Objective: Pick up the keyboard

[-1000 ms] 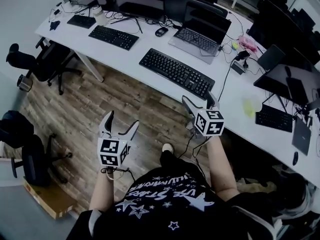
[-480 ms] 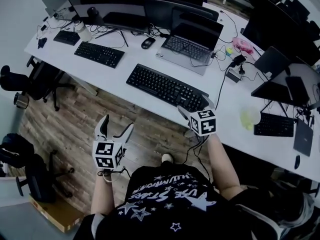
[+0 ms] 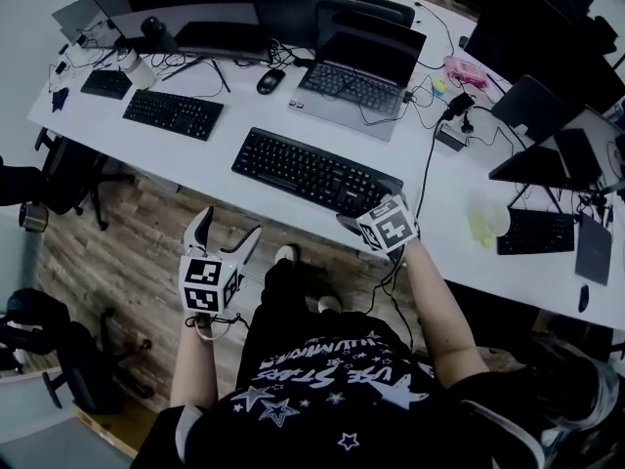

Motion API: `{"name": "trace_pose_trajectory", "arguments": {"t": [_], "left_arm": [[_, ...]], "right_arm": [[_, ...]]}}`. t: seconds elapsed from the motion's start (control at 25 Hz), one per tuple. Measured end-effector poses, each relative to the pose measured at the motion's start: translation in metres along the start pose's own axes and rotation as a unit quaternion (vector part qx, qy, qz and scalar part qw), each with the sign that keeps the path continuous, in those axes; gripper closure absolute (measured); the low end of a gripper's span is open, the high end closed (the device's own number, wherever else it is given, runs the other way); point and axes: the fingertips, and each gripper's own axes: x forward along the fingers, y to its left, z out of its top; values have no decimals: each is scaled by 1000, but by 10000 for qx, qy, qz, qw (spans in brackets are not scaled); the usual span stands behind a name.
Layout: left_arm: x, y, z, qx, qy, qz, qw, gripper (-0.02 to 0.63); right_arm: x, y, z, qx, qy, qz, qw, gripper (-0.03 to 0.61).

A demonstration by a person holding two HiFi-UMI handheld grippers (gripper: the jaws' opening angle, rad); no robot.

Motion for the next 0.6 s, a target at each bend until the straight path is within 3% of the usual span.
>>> {"name": "trace_pose_trajectory", "arguments": {"t": [0.24, 0.4, 0.6], "left_arm": [[55, 22, 12, 151, 168, -660, 9976, 186], [89, 34, 22, 323, 284, -1159, 9923, 186], [124, 45, 28, 456, 381, -1683, 9839, 186]], "right_arm": [[28, -1, 1, -1130, 798, -137, 9903, 87], [38, -4, -5, -1257, 1386, 148, 9822, 87], [54, -10, 5, -1236, 1716, 330, 9768, 86]]}}
